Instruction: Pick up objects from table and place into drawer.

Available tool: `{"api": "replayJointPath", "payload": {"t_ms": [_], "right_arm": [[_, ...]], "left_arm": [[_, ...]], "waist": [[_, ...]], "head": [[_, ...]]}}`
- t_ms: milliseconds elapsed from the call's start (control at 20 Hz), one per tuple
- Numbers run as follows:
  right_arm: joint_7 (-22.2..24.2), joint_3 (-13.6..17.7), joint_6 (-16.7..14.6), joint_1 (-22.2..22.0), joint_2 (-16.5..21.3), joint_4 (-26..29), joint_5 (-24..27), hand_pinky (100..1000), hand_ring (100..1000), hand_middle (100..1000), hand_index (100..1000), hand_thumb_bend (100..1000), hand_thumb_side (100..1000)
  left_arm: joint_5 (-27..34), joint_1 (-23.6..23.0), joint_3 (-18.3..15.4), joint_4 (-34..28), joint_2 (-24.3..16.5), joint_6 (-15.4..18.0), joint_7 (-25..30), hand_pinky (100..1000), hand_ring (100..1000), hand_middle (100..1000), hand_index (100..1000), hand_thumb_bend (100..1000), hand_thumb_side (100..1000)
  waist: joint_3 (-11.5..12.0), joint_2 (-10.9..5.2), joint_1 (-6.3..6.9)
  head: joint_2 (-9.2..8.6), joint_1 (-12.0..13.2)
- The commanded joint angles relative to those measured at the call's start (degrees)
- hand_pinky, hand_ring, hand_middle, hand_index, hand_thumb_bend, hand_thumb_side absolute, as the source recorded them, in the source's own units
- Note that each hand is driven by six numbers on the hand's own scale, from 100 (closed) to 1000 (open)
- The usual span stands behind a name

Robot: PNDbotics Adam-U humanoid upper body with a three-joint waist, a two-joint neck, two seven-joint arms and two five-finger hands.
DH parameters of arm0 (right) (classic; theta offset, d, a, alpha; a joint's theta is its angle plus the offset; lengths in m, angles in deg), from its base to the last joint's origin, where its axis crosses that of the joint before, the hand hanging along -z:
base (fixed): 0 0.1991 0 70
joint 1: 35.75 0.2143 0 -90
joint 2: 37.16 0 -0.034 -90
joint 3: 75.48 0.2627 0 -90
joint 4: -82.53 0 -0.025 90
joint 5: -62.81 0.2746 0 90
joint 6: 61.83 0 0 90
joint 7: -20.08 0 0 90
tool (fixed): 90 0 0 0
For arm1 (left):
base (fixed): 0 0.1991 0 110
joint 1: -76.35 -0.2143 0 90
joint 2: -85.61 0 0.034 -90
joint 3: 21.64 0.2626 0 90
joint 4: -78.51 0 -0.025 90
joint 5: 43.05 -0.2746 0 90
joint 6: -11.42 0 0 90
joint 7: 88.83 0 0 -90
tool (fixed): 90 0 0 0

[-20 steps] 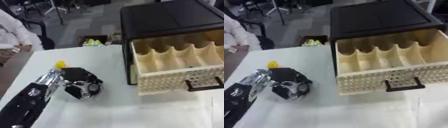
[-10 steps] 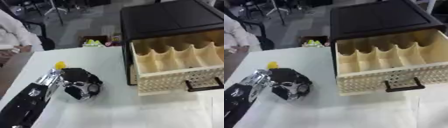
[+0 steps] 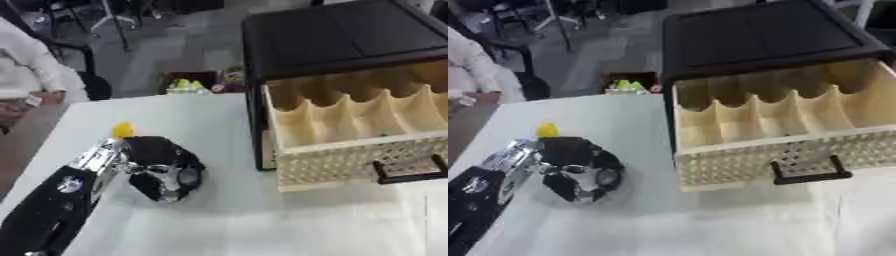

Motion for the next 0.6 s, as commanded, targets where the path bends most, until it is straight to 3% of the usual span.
{"api": "replayJointPath", "payload": {"t_ms": [50,600], "right_arm": [[-0.2,0.4,-0.1,0.9,0.7,0.9,0.4,260,466,433,608,868,987],[-0.3,0.6,-0.1,0.9,0.7,0.9,0.4,260,465,430,605,868,987]], "left_arm": [[-1.4,-0.4,0.9,1.0,-0.9,3.5,3.2,515,678,818,1000,145,1000],[-3.0,-0.6,0.6,1.0,-0.7,3.5,0.2,461,625,765,1000,146,1000]], "waist": [[0.0,-0.67,-0.58],[0.1,-0.5,-0.66]], "head": [[-0.28,0.2],[-0.47,0.2]]}}
